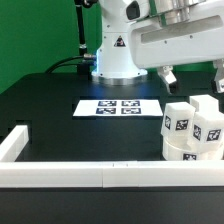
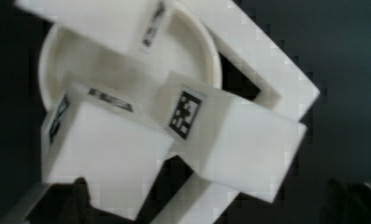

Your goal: Assemble stool

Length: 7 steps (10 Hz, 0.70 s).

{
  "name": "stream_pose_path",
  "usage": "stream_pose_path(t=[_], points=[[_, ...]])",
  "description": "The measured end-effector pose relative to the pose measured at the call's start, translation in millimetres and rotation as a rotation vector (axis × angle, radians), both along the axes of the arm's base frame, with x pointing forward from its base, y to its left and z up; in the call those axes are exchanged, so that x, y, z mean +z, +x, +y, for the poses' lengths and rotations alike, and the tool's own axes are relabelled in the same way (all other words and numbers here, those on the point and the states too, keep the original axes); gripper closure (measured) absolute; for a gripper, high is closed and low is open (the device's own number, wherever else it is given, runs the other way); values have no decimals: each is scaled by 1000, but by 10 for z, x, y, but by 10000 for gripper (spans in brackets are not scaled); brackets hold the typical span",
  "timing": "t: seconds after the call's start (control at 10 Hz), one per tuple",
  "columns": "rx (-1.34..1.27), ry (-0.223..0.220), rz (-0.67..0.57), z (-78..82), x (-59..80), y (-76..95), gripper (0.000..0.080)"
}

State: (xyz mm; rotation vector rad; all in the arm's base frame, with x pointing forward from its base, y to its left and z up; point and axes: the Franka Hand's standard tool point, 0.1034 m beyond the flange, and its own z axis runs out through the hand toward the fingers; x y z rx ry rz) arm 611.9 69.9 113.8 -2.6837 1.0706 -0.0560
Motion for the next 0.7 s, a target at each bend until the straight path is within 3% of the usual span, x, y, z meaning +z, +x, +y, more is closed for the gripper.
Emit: stream_pose_path(t=[0.1, 0.4, 0.6, 0.7], points=[[46, -29, -43, -88, -5, -7, 150], [287, -89, -69, -120, -21, -28, 150], [740, -198, -83, -76, -99, -61, 150], [851, -221, -84, -36, -158, -89, 150]])
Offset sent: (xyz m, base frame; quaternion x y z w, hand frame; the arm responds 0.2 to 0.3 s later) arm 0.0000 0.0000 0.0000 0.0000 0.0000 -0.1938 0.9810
